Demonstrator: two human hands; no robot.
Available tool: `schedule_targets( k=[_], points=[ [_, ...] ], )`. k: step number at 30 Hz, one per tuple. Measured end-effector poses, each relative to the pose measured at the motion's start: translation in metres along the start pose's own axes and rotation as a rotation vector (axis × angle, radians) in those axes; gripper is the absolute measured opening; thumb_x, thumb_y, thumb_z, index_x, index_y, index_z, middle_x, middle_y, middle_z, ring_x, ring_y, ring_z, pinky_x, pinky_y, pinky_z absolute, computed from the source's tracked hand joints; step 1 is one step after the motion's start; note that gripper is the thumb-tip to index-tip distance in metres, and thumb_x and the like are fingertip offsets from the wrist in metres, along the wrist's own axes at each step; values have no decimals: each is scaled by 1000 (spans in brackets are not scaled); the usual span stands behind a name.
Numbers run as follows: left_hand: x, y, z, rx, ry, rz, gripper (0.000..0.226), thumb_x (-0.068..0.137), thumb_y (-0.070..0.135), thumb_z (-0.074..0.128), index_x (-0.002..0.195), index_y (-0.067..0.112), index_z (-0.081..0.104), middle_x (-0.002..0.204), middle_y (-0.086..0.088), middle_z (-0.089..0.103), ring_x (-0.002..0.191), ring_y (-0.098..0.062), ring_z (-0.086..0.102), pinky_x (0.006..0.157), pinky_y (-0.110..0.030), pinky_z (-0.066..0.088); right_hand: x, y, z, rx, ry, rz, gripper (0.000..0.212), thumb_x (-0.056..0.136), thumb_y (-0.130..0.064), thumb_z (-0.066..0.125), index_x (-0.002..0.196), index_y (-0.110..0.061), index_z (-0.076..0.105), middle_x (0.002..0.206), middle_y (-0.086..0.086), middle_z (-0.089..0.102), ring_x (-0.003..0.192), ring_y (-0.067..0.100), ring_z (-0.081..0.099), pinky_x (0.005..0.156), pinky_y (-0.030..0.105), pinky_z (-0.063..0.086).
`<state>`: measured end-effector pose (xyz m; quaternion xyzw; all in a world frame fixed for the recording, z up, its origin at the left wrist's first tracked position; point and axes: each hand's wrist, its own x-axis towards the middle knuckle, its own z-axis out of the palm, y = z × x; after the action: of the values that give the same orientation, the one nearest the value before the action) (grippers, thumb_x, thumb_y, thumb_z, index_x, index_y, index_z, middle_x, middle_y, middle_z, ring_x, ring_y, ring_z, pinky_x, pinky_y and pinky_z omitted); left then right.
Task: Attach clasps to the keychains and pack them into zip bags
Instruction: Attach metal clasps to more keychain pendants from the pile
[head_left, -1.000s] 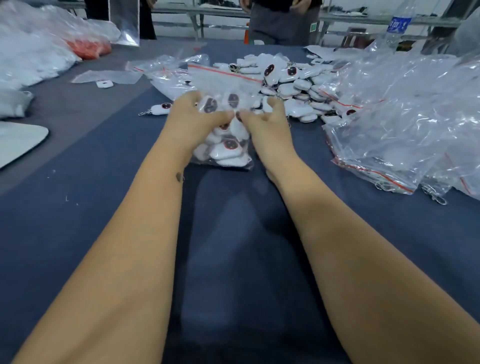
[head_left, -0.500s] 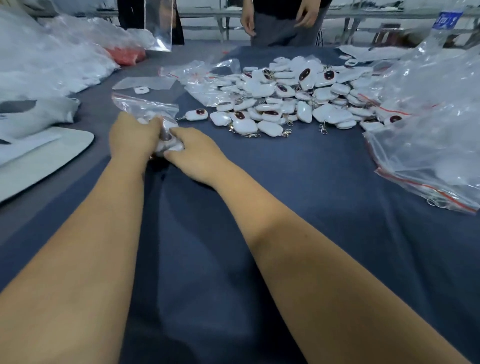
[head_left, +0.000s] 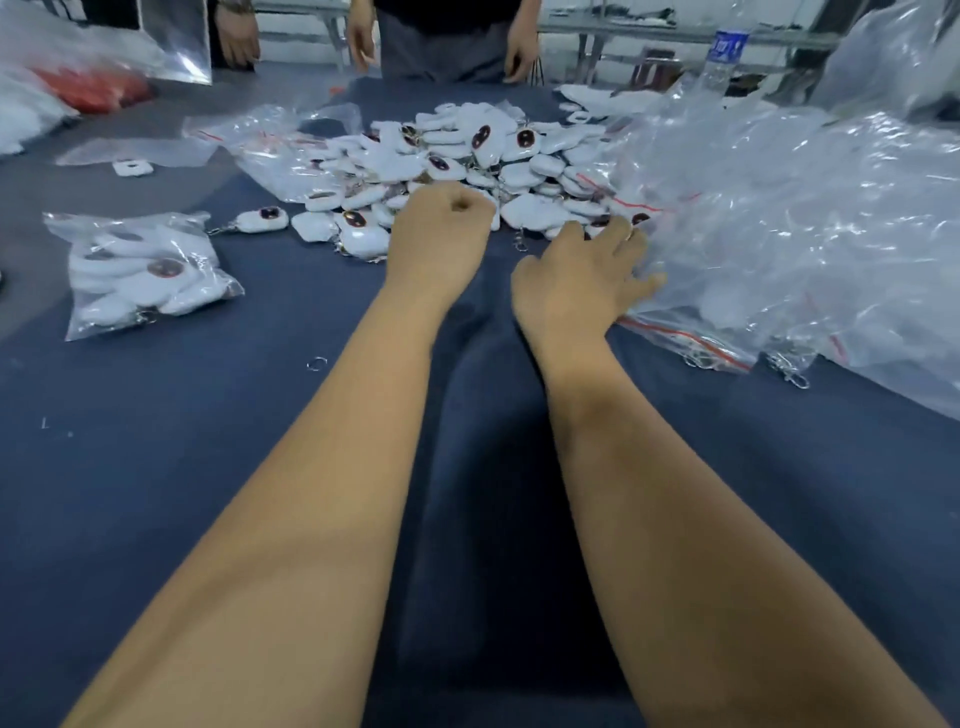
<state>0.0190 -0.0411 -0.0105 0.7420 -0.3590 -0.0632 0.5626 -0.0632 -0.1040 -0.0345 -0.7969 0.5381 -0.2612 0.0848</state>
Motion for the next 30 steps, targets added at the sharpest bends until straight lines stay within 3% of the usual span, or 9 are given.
schedule_targets(
  k=[2,6,10,15,17,21,25,28,30],
  points=[
    [-10,-4,18,-99,-41,-45,20,90,14,51,89,12,71,84,1,61,78,-11,51,73,-27,43,-2,-1,1,-3,-77,30,42,89,-26,53,129,-12,51,153,17,25,144,39,17,111,64,12],
    [-21,-18,19,19,-95,-43,42,85,-3,42,109,16,71,105,8,66,96,-5,57,70,-9,43,-2,-3,6,31,-45,-135,37,90,-18,55,126,-12,48,136,13,40,125,31,41,91,40,37],
    [-18,-23,4,10,-56,-10,61,79,-12,43,129,18,60,123,4,60,108,-10,56,91,-24,49,0,-5,4,378,8,-315,48,83,4,53,129,-9,47,128,11,45,109,26,51,69,27,33],
    [-18,-25,0,195,13,228,53,87,4,60,133,29,56,160,-4,24,146,-22,20,107,-19,18,-8,-12,0,817,32,-355,53,80,5,46,128,-18,49,103,-6,57,80,8,56,73,21,44],
    [-16,-23,-5,316,68,316,40,88,12,63,126,28,63,155,-5,34,143,-25,26,110,-25,22,-8,-13,2,860,19,-362,55,78,3,47,126,-23,49,92,-15,53,72,1,53,69,16,45],
    [-15,-23,-12,359,21,285,33,85,17,60,116,19,71,113,-3,67,117,-26,54,99,-41,44,-8,-10,2,810,10,-414,58,74,6,47,126,-20,53,98,-9,51,76,2,50,68,13,40],
    [-16,-25,-11,325,98,153,23,89,17,58,106,18,73,104,1,70,105,-19,59,90,-33,48,-6,-5,0,567,53,-383,56,75,2,53,127,-19,53,115,-1,55,107,20,52,81,33,44],
    [-16,-27,-7,340,164,123,17,98,19,49,102,17,65,107,1,64,91,-14,53,76,-27,39,-2,-4,2,407,86,-294,54,79,-14,66,130,-19,50,127,4,50,117,25,46,95,35,40],
    [-16,-28,-6,294,211,117,13,100,19,44,100,16,57,109,0,59,88,-13,48,74,-25,33,0,-3,3,450,48,-184,54,80,-25,70,129,-19,49,126,4,48,117,24,46,93,33,42]
  ],
)
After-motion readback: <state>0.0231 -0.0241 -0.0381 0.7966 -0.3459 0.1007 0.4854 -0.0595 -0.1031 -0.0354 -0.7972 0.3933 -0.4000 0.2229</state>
